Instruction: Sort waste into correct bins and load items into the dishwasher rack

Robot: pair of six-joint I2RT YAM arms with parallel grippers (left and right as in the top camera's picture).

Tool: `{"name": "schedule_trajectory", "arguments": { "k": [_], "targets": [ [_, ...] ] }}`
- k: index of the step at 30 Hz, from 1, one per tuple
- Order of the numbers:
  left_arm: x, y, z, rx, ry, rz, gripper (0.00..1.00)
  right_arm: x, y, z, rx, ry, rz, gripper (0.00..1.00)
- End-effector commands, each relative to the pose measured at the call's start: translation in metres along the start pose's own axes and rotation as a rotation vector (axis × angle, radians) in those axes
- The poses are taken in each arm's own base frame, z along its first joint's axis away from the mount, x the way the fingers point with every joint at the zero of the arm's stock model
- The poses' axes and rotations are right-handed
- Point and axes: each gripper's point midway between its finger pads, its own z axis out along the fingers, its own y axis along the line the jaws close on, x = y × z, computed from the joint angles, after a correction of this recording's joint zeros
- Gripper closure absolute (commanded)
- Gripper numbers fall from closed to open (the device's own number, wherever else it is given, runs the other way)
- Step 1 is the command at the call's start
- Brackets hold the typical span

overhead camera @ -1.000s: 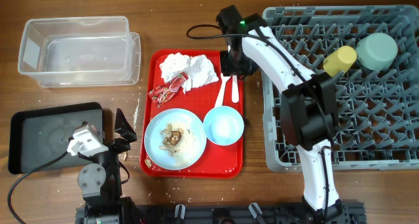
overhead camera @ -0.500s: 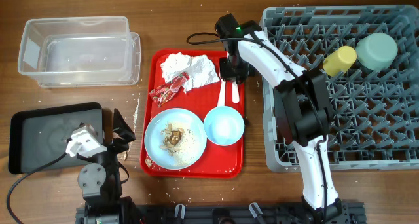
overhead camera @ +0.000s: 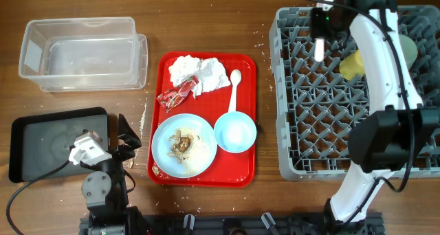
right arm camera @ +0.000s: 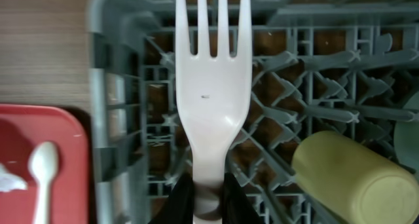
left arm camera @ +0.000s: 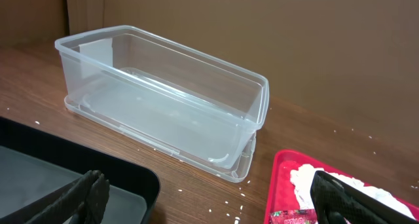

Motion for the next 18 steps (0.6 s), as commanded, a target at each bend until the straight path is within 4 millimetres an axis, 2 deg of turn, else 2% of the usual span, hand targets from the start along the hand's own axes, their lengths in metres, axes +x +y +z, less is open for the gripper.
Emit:
{"name": "schedule_trajectory", "arguments": {
  "k": [1, 3, 4, 6, 7, 9, 10, 11, 13, 15, 17, 18],
  "targets": [
    [-0.011, 0.000, -0.002, -0.008, -0.030, -0.003, 0.00, 0.022, 0.000, 0.037, -0.009, 0.096, -0.046, 0.83],
    [-0.011, 0.000, -0.002, -0.008, -0.031, -0.003, 0.00, 0.028, 0.005, 0.039, -0.035, 0.115, -0.042, 0.66],
    [-0.012, 0.000, -0.002, -0.007, -0.033, -0.003, 0.00, 0.027, 0.006, 0.038, -0.035, 0.112, -0.033, 0.49],
    [-0.012, 0.000, -0.002, -0.007, -0.034, -0.003, 0.00, 0.027, 0.012, 0.032, -0.056, 0.110, -0.016, 0.35],
    [-0.012, 0.000, -0.002, -0.007, -0.033, -0.003, 0.00, 0.027, 0.020, 0.026, -0.079, 0.108, -0.017, 0.35],
    [-0.012, 0.000, -0.002, -0.007, -0.033, -0.003, 0.00, 0.028, 0.052, 0.014, -0.193, 0.098, -0.024, 0.36],
    [-0.012, 0.000, -0.002, -0.007, -0.033, -0.003, 0.00, 0.029, 0.077, 0.006, -0.275, 0.097, -0.049, 0.36],
    [-0.012, 0.000, -0.002, -0.007, -0.033, -0.003, 0.00, 0.036, 0.118, -0.001, -0.348, 0.111, -0.081, 0.36],
    [-0.012, 0.000, -0.002, -0.008, -0.034, -0.003, 0.00, 0.047, 0.150, 0.011, -0.252, 0.130, 0.007, 0.36],
    [-0.012, 0.000, -0.002, -0.008, -0.034, -0.003, 0.00, 0.062, 0.173, 0.034, -0.134, 0.130, 0.046, 0.37],
    [-0.012, 0.000, -0.002, -0.007, -0.033, -0.003, 0.00, 0.086, 0.200, 0.060, -0.122, 0.184, 0.076, 0.43],
    [-0.012, 0.000, -0.002, -0.007, -0.033, -0.003, 0.00, 0.101, 0.206, 0.075, -0.080, 0.221, 0.100, 0.46]
  ]
}}
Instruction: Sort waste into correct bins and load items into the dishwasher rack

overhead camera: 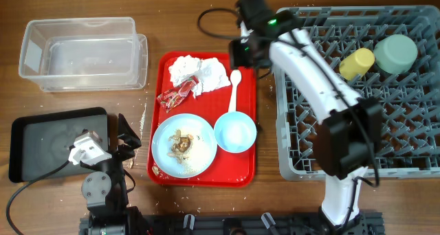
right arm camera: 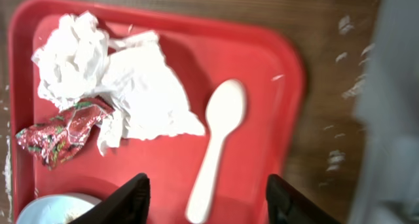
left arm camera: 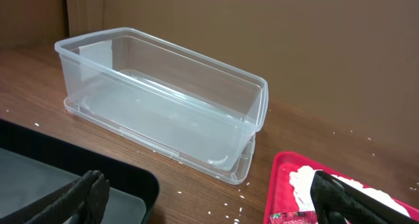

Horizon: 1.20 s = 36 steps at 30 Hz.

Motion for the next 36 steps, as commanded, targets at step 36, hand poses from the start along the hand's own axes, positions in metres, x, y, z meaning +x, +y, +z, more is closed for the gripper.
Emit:
{"name": "schedule_trajectory", "arguments": {
  "k": [36],
  "targets": [
    [-0.005, 0.003, -0.002, -0.021, -0.006, 0.002, 0.00, 0.082, -0.016, 0.118, 0.083, 0.127, -0.173, 0.67]
  ]
}}
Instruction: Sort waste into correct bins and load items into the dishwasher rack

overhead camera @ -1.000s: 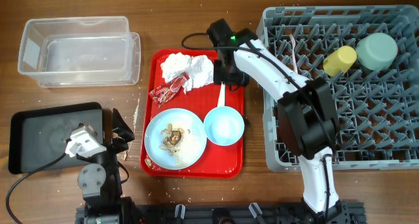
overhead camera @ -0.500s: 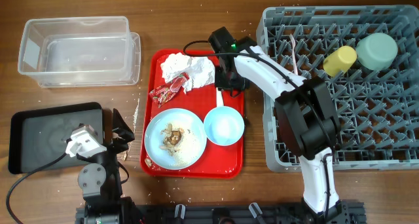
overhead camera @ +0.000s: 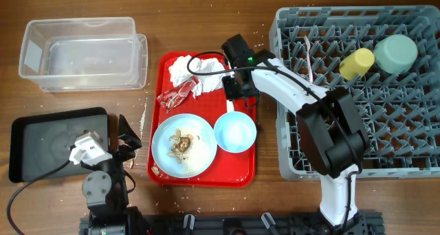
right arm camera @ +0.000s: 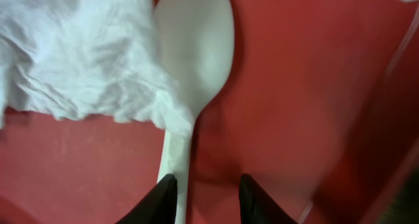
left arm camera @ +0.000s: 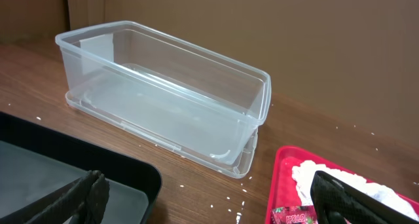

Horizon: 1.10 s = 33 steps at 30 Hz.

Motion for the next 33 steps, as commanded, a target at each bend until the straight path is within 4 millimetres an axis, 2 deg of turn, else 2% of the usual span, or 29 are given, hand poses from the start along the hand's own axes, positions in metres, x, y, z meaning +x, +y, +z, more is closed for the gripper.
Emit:
{"name": "schedule_trajectory", "arguments": {
  "k": [1, 3, 6, 8, 11, 14, 15, 17, 19, 21, 22, 23, 27, 29, 30, 31, 33],
  "targets": [
    [-0.010, 0.001, -0.002, -0.014, -0.026, -0.002, 0.00, 0.018, -0.007, 0.028, 0.104, 0.038, -0.015, 0.69],
    [-0.010, 0.002, -0.002, -0.016, -0.027, -0.002, 0.00, 0.017, -0.008, 0.026, 0.183, 0.009, 0.013, 0.76],
    [-0.010, 0.002, -0.002, -0.017, -0.028, -0.002, 0.00, 0.016, 0.004, 0.023, 0.175, -0.001, 0.026, 0.82],
    [-0.010, 0.002, -0.002, -0.016, -0.028, -0.002, 0.00, 0.016, 0.004, 0.023, 0.175, -0.001, 0.025, 0.85],
    [-0.010, 0.002, -0.002, -0.016, -0.028, -0.002, 0.00, 0.015, -0.001, 0.022, 0.203, -0.010, 0.024, 0.96],
    [-0.010, 0.002, -0.002, -0.016, -0.028, -0.002, 0.00, 0.009, -0.003, 0.014, 0.213, -0.012, 0.031, 0.96],
    [-0.010, 0.002, -0.002, -0.016, -0.028, -0.002, 0.00, 0.003, -0.004, 0.007, 0.211, -0.020, 0.039, 0.96],
    [-0.010, 0.002, -0.002, -0.016, -0.028, -0.002, 0.00, -0.019, -0.015, -0.026, 0.202, -0.067, 0.081, 0.96],
    [-0.010, 0.002, -0.002, -0.017, -0.028, -0.002, 0.00, -0.045, -0.032, -0.078, 0.172, -0.153, 0.088, 0.96],
    [-0.010, 0.002, -0.002, -0.017, -0.028, -0.002, 0.00, -0.055, -0.037, -0.103, 0.126, -0.201, 0.060, 0.96],
    [-0.010, 0.002, -0.002, -0.016, -0.028, -0.002, 0.00, -0.057, -0.043, -0.112, 0.123, -0.218, 0.075, 0.96],
    [-0.010, 0.002, -0.002, -0.017, -0.028, -0.002, 0.00, -0.057, -0.042, -0.112, 0.113, -0.217, 0.074, 0.96],
    [-0.010, 0.002, -0.002, -0.016, -0.028, -0.002, 0.00, -0.051, -0.021, -0.106, -0.008, -0.182, 0.050, 0.96],
    [-0.017, 0.000, -0.002, -0.006, -0.055, -0.009, 0.00, -0.043, -0.007, -0.105, -0.072, -0.145, -0.007, 0.71],
    [-0.018, -0.005, -0.002, 0.020, -0.058, -0.023, 0.00, -0.039, -0.002, -0.105, -0.104, -0.129, -0.009, 0.49],
    [-0.017, -0.015, -0.003, 0.077, -0.048, -0.028, 0.00, -0.039, 0.000, -0.106, -0.118, -0.126, -0.010, 0.36],
    [-0.033, -0.059, -0.013, 0.321, -0.094, 0.001, 0.00, -0.047, -0.009, -0.113, -0.101, -0.157, 0.006, 0.27]
  ]
}}
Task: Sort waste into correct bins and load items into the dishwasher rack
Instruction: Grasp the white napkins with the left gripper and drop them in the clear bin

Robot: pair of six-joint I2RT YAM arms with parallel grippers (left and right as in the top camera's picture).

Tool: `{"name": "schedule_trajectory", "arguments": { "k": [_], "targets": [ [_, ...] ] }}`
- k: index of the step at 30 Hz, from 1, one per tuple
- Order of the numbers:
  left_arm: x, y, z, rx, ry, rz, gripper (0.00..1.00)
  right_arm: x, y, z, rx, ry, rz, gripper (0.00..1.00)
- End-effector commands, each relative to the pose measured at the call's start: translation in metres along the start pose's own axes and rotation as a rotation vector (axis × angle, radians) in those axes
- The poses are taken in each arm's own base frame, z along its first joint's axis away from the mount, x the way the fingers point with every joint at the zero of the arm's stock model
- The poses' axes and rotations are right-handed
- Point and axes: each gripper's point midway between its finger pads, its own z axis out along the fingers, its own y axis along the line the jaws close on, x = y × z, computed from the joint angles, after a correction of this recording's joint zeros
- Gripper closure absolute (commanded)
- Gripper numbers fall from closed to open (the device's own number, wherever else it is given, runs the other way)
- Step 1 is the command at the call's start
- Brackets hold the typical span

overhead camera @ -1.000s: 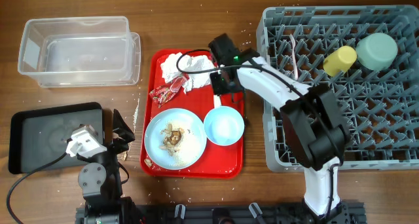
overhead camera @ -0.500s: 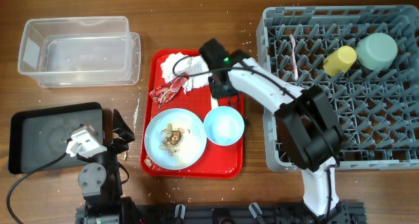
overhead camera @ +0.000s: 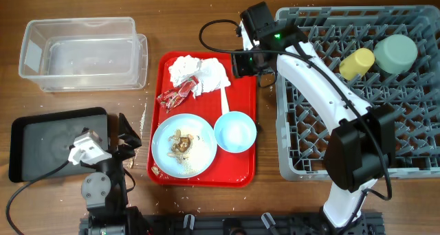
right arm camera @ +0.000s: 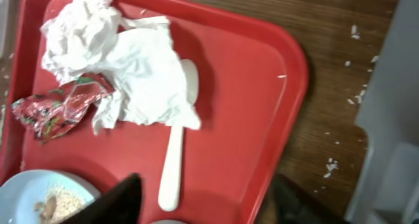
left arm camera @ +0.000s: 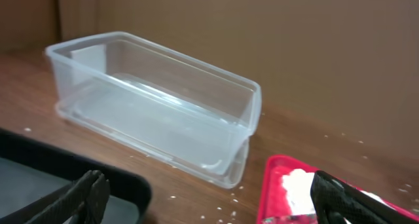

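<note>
A white plastic spoon [right arm camera: 175,155] lies on the red tray [right arm camera: 255,106], its bowl touching a crumpled white napkin [right arm camera: 124,60]. A red wrapper [right arm camera: 55,109] lies beside the napkin. My right gripper [right arm camera: 215,199] hovers open above the tray's upper right part [overhead camera: 249,62], holding nothing. On the tray's near half are a plate [overhead camera: 183,146] with food scraps and a light blue bowl [overhead camera: 235,132]. The grey dishwasher rack [overhead camera: 285,91] stands to the right. My left gripper [left arm camera: 213,198] rests open at the front left [overhead camera: 124,142].
A clear plastic bin [overhead camera: 82,53] stands at the back left and a black bin [overhead camera: 55,142] in front of it. A yellow cup [overhead camera: 356,62] and a green cup [overhead camera: 395,53] stand in the rack's far corner. Crumbs dot the wooden table.
My right gripper was low over the spoon with its fingers either side of the handle. Now it is higher, over the tray's upper right, still open. The spoon lies a little further left, against the napkin.
My right gripper held a white fork over the rack's far left part. Then it was open and empty above the tray. Then it was down at the spoon. Now it is up again and the spoon is still on the tray. The left arm has stayed put.
</note>
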Motion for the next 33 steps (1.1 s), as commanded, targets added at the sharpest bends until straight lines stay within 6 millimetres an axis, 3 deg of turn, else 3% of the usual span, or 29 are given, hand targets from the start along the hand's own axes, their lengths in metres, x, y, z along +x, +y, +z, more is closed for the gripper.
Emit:
{"name": "schedule_trajectory", "arguments": {
  "k": [1, 3, 5, 6, 9, 12, 14, 15, 17, 20, 22, 24, 27, 30, 31, 33],
  "targets": [
    [-0.034, -0.057, -0.012, 0.300, -0.082, 0.021, 0.00, -0.011, -0.004, -0.014, -0.023, -0.035, 0.004, 0.21],
    [-0.059, -0.066, -0.016, 0.306, -0.082, 0.023, 0.00, -0.027, -0.021, -0.036, -0.015, -0.092, 0.041, 0.11],
    [-0.077, -0.084, -0.006, 0.326, 0.060, 0.092, 0.00, -0.043, -0.042, -0.064, -0.003, -0.158, 0.087, 0.06],
    [-0.082, -0.098, 0.009, 0.354, 0.208, 0.129, 0.00, -0.054, -0.059, -0.086, 0.006, -0.209, 0.139, 0.00],
    [-0.084, -0.131, 0.056, 0.395, 0.665, 0.092, 0.00, -0.062, -0.104, -0.129, 0.036, -0.297, 0.257, 0.00],
    [-0.080, -0.165, 0.096, 0.495, 0.885, -0.016, 0.00, -0.058, -0.147, -0.158, 0.081, -0.351, 0.346, 0.00],
    [-0.054, -0.179, 0.122, 0.445, 0.955, 0.048, 0.00, -0.055, -0.174, -0.165, 0.118, -0.365, 0.395, 0.00],
    [-0.030, -0.181, 0.135, 0.354, 0.974, 0.090, 0.00, -0.053, -0.185, -0.168, 0.129, -0.371, 0.418, 0.00],
    [0.010, -0.203, 0.139, 0.388, 1.047, 0.139, 0.00, -0.050, -0.196, -0.171, 0.142, -0.375, 0.439, 0.00],
    [0.069, -0.228, 0.144, 0.454, 1.121, 0.241, 0.00, -0.050, -0.198, -0.171, 0.142, -0.374, 0.442, 0.00],
    [0.117, -0.225, 0.151, 0.396, 1.169, 0.346, 0.00, -0.050, -0.198, -0.171, 0.142, -0.375, 0.442, 0.00],
    [0.136, -0.224, 0.157, 0.372, 1.169, 0.383, 0.00, -0.050, -0.197, -0.171, 0.142, -0.375, 0.442, 0.00],
    [0.164, -0.208, 0.174, 0.301, 1.161, 0.467, 0.02, -0.050, -0.198, -0.171, 0.142, -0.375, 0.442, 0.00],
    [0.182, -0.203, 0.172, 0.324, 1.192, 0.513, 0.23, -0.050, -0.198, -0.171, 0.142, -0.375, 0.442, 0.00],
    [0.188, -0.201, 0.173, 0.321, 1.204, 0.517, 0.35, -0.050, -0.197, -0.171, 0.142, -0.375, 0.442, 0.00],
    [0.195, -0.198, 0.172, 0.316, 1.220, 0.520, 0.43, -0.050, -0.198, -0.171, 0.142, -0.375, 0.442, 0.00]
  ]
}}
